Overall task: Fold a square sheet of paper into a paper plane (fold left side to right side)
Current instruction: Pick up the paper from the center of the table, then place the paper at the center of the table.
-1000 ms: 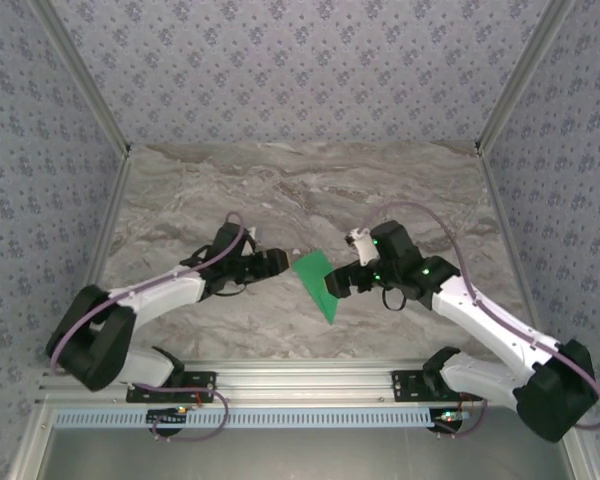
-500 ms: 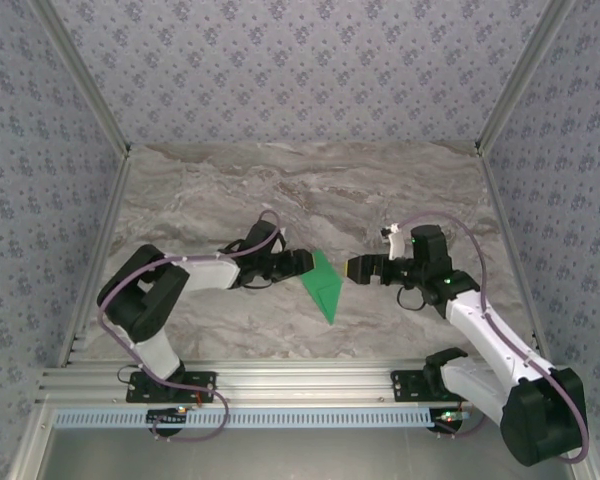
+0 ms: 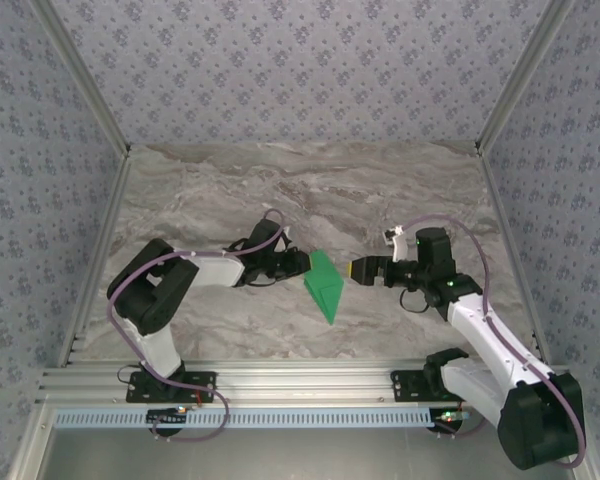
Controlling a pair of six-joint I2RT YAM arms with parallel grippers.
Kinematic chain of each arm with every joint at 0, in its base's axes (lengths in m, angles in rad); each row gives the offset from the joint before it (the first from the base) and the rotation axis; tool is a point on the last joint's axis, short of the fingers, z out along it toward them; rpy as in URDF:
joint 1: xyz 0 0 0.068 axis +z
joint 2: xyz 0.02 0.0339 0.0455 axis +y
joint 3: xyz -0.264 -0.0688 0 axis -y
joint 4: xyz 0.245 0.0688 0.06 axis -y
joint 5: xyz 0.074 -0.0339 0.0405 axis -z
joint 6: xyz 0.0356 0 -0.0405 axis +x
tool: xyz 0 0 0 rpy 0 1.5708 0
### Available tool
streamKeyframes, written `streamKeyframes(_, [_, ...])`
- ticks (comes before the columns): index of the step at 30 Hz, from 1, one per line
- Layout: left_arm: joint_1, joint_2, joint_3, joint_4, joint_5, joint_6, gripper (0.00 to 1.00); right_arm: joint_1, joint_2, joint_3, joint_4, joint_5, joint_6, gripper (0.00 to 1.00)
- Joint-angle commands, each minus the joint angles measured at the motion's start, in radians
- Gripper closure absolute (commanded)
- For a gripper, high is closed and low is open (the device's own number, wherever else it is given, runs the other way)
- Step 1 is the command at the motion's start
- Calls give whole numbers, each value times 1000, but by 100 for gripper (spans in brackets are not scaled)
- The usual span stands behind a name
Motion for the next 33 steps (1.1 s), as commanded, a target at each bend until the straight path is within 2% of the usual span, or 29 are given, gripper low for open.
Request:
streamKeyframes(1, [8,-49,13,1,11,55,94,-18,-17,-8,1,-53,2,3])
streamKeyframes(4, [26,-109,-4,-14,27,108,100,-22,-14,-9,20,-77,-12,1])
streamKeyframes(11, [56,-291,-66,-6,169,235,100,-26,40,10,110,-133,-16,3])
streamKeyframes(16, [70,-429,-96,-70,265,328,100,-25,130,-20,402,-267,54,10])
streamKeyframes(19, [76,-485,-118,-74,319,351,100,-6,209,13,471,-368,55,12])
streamKeyframes(25, [79,-532,-142,-39,376,348,100,80,318,96,424,-463,-25,19])
streamKeyframes(33, [79,-541,-140,-25,408,342,100,131,379,133,376,-463,-70,31])
